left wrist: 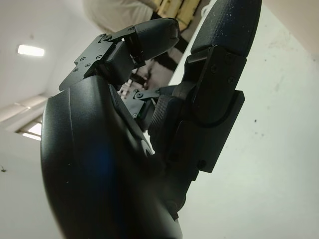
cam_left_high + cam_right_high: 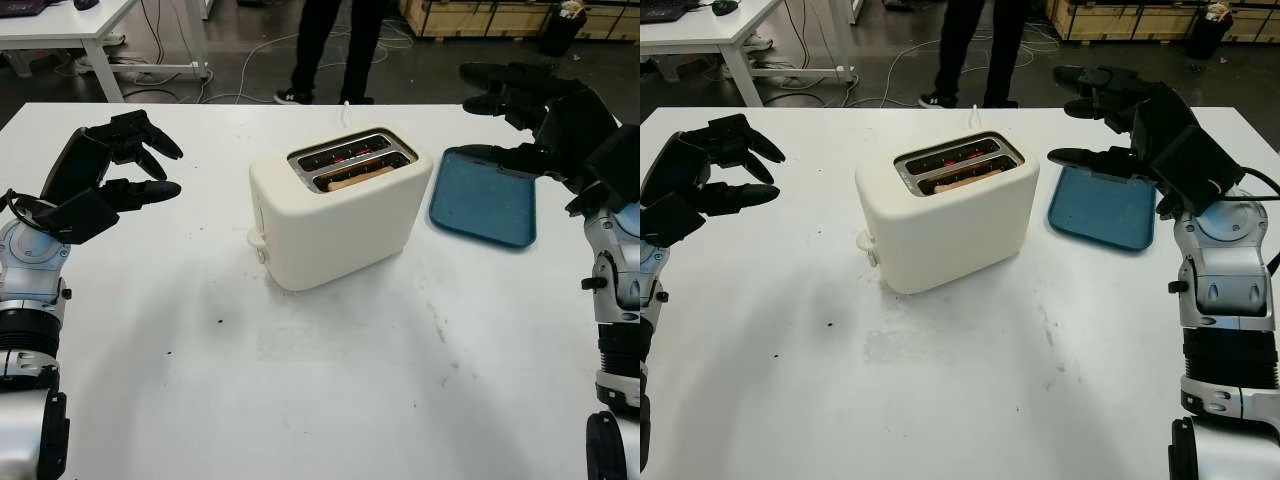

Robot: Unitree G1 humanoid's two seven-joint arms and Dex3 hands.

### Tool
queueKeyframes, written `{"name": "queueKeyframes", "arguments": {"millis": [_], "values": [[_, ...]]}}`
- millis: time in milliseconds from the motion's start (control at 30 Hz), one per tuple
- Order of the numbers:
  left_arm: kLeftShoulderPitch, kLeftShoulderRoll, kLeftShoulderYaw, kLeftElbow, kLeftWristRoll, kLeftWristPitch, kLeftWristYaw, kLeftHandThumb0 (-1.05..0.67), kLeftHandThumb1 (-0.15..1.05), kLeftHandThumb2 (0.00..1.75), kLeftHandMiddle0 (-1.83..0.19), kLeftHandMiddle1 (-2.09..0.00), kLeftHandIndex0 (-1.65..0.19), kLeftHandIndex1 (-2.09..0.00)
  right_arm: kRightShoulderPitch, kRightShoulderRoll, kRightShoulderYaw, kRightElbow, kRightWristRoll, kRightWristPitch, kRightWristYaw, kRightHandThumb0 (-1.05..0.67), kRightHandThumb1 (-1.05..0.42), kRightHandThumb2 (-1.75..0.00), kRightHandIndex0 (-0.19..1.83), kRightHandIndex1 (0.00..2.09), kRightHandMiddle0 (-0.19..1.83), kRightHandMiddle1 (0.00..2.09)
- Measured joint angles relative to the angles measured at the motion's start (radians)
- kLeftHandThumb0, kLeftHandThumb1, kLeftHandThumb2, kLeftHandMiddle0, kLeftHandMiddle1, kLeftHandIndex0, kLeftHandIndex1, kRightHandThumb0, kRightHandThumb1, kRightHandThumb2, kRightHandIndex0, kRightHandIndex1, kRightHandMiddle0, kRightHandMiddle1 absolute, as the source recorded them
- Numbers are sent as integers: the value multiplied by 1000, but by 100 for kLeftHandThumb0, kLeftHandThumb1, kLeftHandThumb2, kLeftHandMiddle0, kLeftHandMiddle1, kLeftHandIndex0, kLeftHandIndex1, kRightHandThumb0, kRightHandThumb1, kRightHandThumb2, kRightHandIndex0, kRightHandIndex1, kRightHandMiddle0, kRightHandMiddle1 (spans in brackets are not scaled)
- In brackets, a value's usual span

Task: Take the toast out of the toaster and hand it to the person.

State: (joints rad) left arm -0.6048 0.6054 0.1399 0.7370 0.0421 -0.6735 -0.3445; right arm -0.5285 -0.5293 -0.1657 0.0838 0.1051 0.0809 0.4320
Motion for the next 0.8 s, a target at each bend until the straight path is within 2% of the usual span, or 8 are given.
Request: {"name": "queueKeyframes", "arguments": {"millis": [800], "values": [[0,-4,0,0,-3,1,0,-105,92,9,-53,-134,-43,-124,0,0,0,0,-4,0,0,-26,-70,0,18,84,59,1]]}}
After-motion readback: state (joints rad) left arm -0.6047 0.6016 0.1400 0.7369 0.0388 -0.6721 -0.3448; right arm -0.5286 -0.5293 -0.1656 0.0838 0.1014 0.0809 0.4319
